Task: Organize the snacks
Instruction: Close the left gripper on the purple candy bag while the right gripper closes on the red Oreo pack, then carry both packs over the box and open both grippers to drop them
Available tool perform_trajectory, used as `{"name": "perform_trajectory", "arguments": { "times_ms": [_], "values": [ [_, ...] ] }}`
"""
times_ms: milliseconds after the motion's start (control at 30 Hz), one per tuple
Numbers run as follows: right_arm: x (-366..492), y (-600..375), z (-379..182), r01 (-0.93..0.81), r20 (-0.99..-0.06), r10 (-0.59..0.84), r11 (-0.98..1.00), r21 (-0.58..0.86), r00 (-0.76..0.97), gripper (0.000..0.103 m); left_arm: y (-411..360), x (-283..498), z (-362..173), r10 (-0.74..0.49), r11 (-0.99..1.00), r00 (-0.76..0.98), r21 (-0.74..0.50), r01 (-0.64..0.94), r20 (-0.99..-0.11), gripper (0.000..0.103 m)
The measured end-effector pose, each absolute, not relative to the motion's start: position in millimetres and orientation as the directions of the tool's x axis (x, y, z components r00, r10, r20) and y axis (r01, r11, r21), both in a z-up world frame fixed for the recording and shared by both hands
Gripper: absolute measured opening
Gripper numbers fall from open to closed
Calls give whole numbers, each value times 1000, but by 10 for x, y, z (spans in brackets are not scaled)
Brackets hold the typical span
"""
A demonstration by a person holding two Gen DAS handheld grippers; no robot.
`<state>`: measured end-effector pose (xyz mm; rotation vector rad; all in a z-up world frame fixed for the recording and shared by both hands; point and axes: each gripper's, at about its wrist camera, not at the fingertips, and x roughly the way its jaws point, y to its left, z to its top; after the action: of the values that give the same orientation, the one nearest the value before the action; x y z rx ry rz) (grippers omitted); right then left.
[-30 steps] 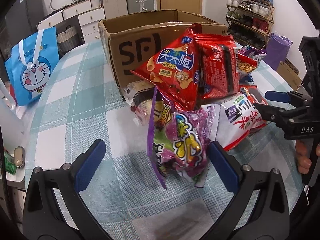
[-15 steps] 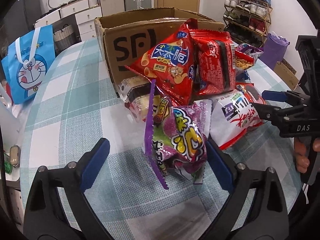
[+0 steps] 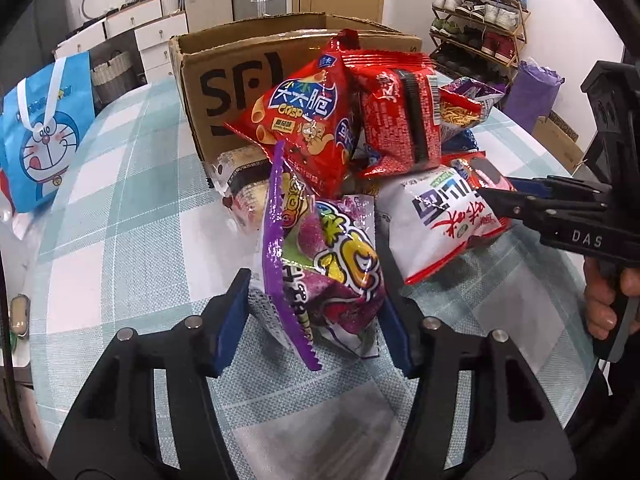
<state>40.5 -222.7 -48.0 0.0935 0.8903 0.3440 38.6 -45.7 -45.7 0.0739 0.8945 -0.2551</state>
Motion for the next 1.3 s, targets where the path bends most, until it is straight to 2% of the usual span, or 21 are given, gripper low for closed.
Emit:
{"name": "perform_trajectory", "arguments": {
  "times_ms": [200,567,867,1300],
  "values": [
    [301,-2293,-416,-254,-725,338,940,228,600,41,-391,317,-423,-214,969,607,-85,234,-765,55],
    [151,-2313,-287,-281,-678,368,929,241,637,41,-306,78,-318,-206,974,652,-90,206,-730,55],
    [34,-2332,-7,-319,-599,405,914,250,690,41,-212,-69,-24,-189,981,714,-99,165,-674,55],
    [193,-2295,296,-356,-547,432,902,246,717,41,-213,63,408,-156,988,772,-89,129,-616,55]
  ]
}}
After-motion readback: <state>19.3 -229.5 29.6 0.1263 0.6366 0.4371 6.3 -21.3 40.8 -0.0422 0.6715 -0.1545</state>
